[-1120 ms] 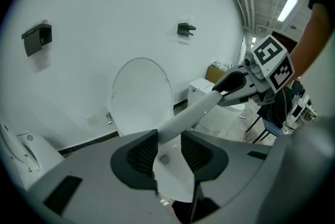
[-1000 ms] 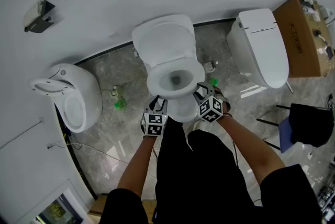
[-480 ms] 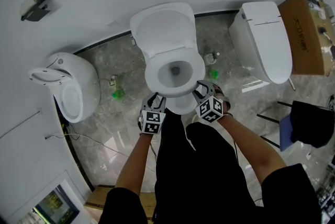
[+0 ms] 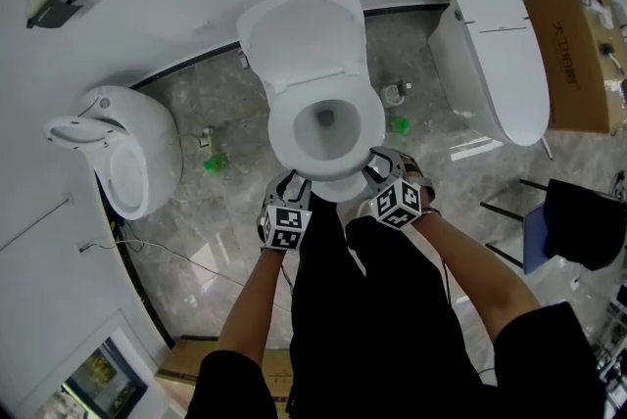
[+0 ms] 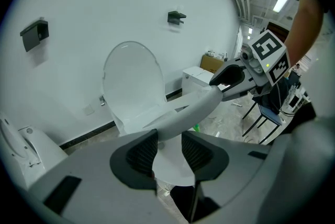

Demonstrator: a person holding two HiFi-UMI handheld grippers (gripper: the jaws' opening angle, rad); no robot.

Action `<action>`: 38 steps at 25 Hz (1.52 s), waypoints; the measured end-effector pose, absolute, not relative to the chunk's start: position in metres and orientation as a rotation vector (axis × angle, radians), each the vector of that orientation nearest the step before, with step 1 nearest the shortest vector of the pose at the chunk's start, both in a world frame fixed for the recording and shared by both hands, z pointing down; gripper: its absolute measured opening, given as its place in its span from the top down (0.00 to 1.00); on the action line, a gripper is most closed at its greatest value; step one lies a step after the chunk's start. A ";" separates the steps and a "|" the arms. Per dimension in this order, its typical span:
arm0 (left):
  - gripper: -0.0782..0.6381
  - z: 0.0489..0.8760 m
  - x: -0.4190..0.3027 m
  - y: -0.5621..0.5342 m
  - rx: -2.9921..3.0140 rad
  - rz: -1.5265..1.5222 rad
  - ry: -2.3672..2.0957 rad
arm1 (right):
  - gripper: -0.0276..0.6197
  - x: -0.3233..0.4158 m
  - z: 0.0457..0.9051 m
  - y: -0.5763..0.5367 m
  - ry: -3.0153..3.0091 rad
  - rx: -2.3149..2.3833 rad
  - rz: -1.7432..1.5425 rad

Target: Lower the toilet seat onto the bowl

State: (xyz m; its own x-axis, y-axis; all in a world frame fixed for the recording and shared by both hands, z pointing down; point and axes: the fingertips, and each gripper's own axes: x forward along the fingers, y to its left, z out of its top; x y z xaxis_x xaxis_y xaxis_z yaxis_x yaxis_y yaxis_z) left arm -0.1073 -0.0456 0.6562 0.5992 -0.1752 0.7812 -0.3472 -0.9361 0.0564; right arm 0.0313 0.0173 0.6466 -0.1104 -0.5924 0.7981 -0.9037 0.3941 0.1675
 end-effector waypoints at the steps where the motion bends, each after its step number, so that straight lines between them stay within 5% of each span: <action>1: 0.68 0.658 -0.108 -0.044 2.624 1.251 -0.430 | 0.67 0.031 0.648 0.019 -1.807 1.301 0.464; 38: 0.66 0.756 -0.149 0.031 2.580 1.415 -0.374 | 0.64 -0.010 0.743 0.095 -1.762 1.164 0.488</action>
